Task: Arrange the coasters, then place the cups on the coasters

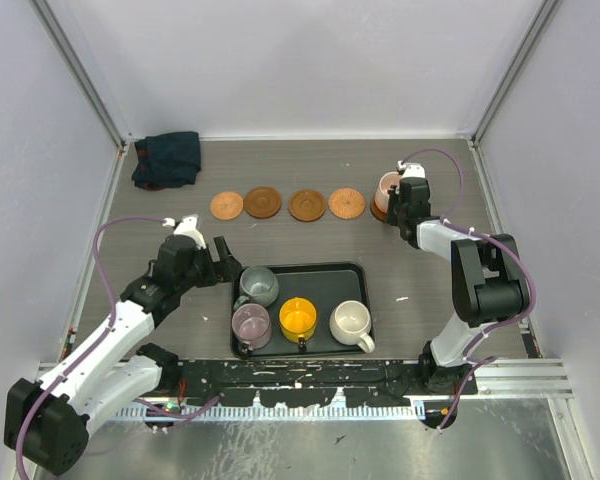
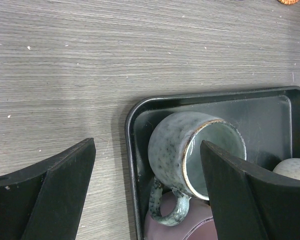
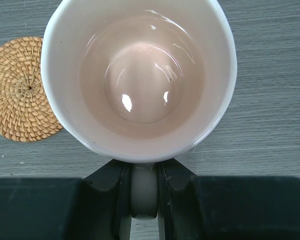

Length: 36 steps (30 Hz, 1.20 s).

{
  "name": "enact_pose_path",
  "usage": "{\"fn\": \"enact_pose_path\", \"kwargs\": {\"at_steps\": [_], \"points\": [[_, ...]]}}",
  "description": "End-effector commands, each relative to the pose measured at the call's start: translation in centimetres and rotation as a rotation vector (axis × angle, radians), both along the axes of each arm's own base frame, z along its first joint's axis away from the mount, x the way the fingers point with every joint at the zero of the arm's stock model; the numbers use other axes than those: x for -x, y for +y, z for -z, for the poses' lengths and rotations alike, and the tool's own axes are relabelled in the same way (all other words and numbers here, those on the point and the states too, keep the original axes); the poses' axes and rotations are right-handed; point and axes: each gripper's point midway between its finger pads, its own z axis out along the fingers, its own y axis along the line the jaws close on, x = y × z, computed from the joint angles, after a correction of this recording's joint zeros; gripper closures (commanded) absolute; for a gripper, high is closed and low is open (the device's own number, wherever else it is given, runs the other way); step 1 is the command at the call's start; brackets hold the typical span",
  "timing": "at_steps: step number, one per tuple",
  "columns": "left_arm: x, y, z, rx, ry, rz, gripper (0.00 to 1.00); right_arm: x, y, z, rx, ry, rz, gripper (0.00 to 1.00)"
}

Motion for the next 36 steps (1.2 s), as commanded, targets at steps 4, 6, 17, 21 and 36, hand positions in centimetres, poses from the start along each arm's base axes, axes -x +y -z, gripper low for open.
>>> {"fn": "enact_pose_path", "kwargs": {"at_steps": [4,6,17,21,36], "points": [[-0.7,-0.1,-1.7,0.024,-0.056,-0.016,0.13,-3.4,-0.4,-6.2,-0.005,-0.205,0.038,0.99],[-0.7,-0.2,-1.7,0.025,-0.056,-0.014,0.13,-3.5,-0.4,-6.0,-0.001,-0.203,0.035,0.99],[-0.8,-0.2,-1.6,0.023,-0.054,-0.013,0.13,-3.3,-0.4,-5.0,-0.004,-0.177,0.035,0.99],[-0.8,-0.2,-1.6,0.024,-0.054,-0.013,0.13,-3.1,-0.6,-4.4,0.003,-0.165,0.043,0.99],[-0.6,0.1,-1.9,0.019,-0.064,-0.019,0.13,-2.4,-0.4,-3.3,-0.017,-0.135,0.047,0.99]]}}
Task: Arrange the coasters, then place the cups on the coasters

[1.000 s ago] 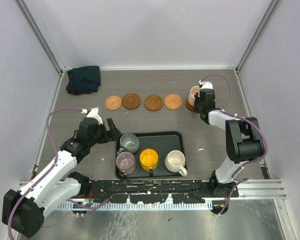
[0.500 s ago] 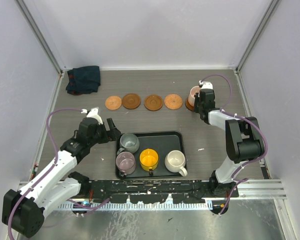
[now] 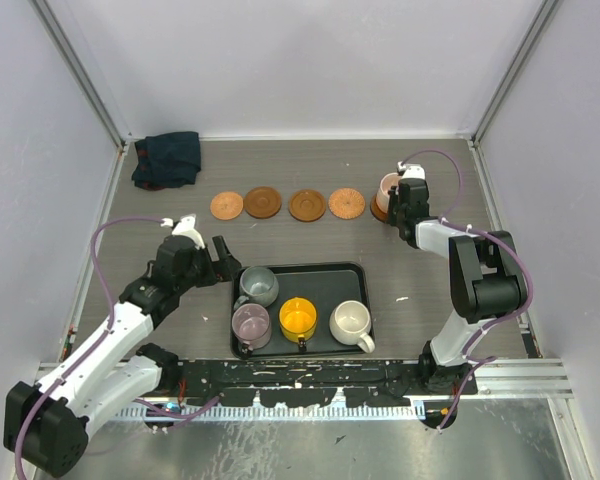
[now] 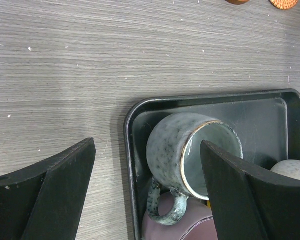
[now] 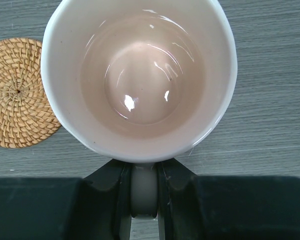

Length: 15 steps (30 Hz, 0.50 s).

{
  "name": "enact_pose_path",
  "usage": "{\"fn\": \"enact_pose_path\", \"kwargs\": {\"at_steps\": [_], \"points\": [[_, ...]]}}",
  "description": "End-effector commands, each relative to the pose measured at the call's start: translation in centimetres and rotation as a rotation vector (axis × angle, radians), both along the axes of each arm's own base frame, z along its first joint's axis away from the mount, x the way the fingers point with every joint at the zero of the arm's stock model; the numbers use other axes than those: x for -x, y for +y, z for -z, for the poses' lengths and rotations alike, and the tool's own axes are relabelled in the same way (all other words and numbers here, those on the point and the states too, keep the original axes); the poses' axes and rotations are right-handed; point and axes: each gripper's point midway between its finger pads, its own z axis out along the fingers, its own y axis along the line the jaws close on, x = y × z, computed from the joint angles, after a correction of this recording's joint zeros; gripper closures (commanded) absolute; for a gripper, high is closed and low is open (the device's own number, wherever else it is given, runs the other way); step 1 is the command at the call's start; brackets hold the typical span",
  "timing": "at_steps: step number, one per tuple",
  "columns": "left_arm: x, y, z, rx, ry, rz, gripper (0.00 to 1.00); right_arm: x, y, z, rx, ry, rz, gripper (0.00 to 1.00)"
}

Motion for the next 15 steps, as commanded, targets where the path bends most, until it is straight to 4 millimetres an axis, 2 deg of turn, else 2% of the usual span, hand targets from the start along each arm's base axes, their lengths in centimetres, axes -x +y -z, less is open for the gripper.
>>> {"fn": "enact_pose_path", "kwargs": {"at_steps": [1,5,10,15], "points": [[-0.6,0.0,-1.6,0.008,-0.057,-0.009,0.13,-2.1,0.0,-4.2,-0.029,-0.140,0.021,0.99],[-0.5,-0.1,-1.6,0.012,-0.054,-0.004,0.13,-1.9,0.0,-4.4,-0.027,-0.124,0.025,0.98],[-0.4,0.0,-1.6,0.014,-0.058,-0.007,0.13,-1.9,-0.1,-5.1,-0.027,-0.127,0.031,0.83],[-0.3,0.1,-1.7,0.012,-0.060,-0.011,0.13,-1.7,0.0,-5.5,-0.030,-0.133,0.028,0.62]]}}
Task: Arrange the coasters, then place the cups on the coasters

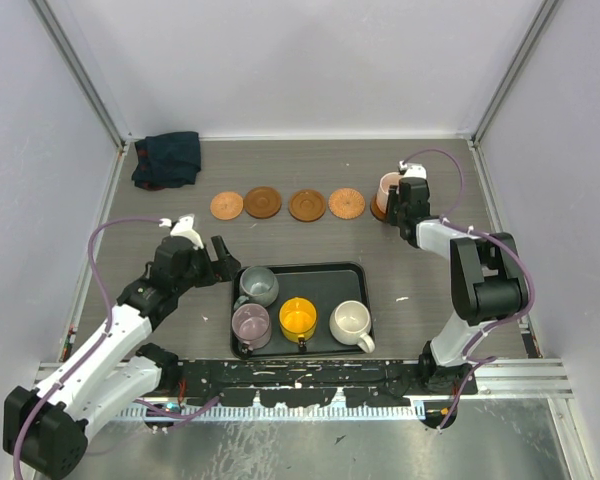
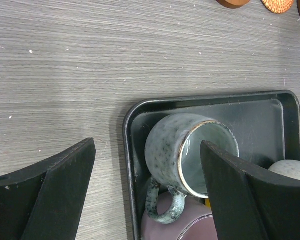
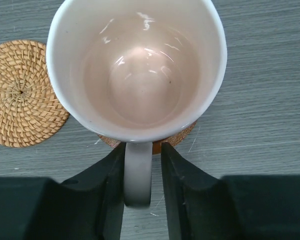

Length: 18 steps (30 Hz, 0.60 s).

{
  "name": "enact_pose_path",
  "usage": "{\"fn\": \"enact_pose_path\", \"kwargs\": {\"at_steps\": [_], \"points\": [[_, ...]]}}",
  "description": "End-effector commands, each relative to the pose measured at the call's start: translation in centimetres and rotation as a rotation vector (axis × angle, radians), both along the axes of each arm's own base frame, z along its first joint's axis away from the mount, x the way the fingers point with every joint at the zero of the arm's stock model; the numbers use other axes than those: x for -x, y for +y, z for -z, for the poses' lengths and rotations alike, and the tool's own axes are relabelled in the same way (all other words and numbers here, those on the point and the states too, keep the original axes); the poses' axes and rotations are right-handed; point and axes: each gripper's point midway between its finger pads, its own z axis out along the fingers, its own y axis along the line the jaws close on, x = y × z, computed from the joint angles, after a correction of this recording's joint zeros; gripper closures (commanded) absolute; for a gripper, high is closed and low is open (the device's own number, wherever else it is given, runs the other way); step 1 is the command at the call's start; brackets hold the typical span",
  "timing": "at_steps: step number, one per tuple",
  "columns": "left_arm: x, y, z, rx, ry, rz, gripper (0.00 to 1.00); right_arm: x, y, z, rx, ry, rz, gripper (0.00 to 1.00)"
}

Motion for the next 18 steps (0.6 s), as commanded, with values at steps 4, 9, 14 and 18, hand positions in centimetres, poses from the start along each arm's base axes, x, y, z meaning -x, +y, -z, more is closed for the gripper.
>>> {"fn": "enact_pose_path", "kwargs": {"at_steps": [4,9,14,18], "points": [[-0.3,0.0,-1.1,0.010,-0.040,-0.008,0.13,-1.9,0.1,-5.5,-0.023,-0.148,0.012,0.52],[-0.2,0.1,-1.2,0.013,-0.044,-0.008,0.13,-1.7,0.1,-6.0,-0.026,-0.158,0.009,0.49],[-0.1,0.1,-1.3,0.015,-0.047,-0.007,0.13,-0.8,0.1,-7.8,-0.035,-0.190,0.019,0.47],[0.0,0.0,-1.4,0.019,-0.050,-0.001,0.13,1.1,0.1,-10.1,-0.038,-0.233,0.033,0.45]]}}
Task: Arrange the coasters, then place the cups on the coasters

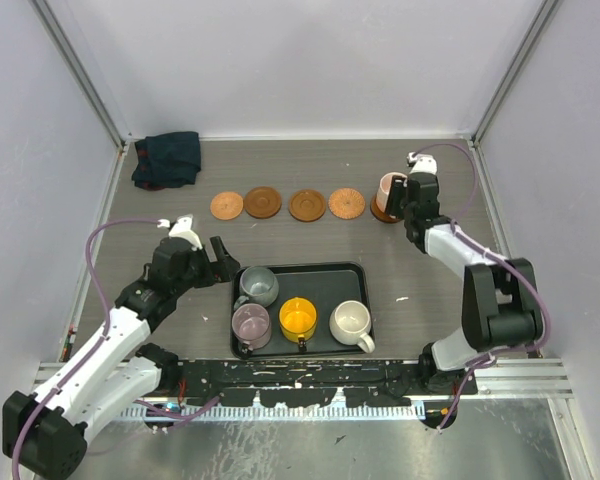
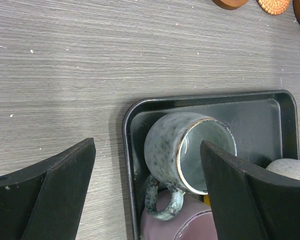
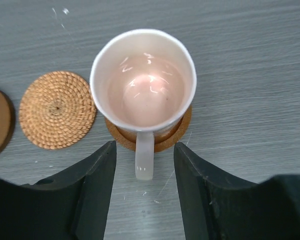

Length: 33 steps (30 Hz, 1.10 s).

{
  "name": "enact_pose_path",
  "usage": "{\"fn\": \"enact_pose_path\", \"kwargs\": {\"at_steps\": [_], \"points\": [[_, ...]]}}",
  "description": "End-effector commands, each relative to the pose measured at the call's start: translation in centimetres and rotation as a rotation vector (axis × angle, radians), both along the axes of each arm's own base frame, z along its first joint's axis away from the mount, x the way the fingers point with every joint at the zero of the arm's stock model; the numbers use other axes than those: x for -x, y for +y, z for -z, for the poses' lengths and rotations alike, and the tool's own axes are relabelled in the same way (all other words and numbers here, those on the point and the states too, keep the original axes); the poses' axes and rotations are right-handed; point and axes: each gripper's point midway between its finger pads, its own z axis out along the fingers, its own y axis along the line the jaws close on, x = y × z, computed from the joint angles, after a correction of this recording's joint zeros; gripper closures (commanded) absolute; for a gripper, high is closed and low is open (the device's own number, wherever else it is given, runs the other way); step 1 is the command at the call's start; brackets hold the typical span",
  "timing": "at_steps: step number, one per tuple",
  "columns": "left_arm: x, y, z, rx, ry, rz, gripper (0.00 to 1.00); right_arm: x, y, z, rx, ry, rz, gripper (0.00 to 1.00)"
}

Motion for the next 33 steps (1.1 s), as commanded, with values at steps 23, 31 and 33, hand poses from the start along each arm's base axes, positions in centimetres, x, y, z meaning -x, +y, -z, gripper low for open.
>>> {"fn": "enact_pose_path", "kwargs": {"at_steps": [23,31,33], "points": [[1.7,-2.7,-0.7,0.061,0.020,0.152,0.07,23.3,13.3,-6.8,-0.235,0.261,-0.419,0.34],[2.1,-4.1,-0.2,0.058,0.046,0.199,0.07,28.9,11.3,-7.0,-0.292,0.360,-0.401,0.25],[2.0,-4.2,-0.1,0.050,0.049,0.199,0.07,30.1,11.2,-6.6,-0.304,0.403,-0.423,0.18]]}}
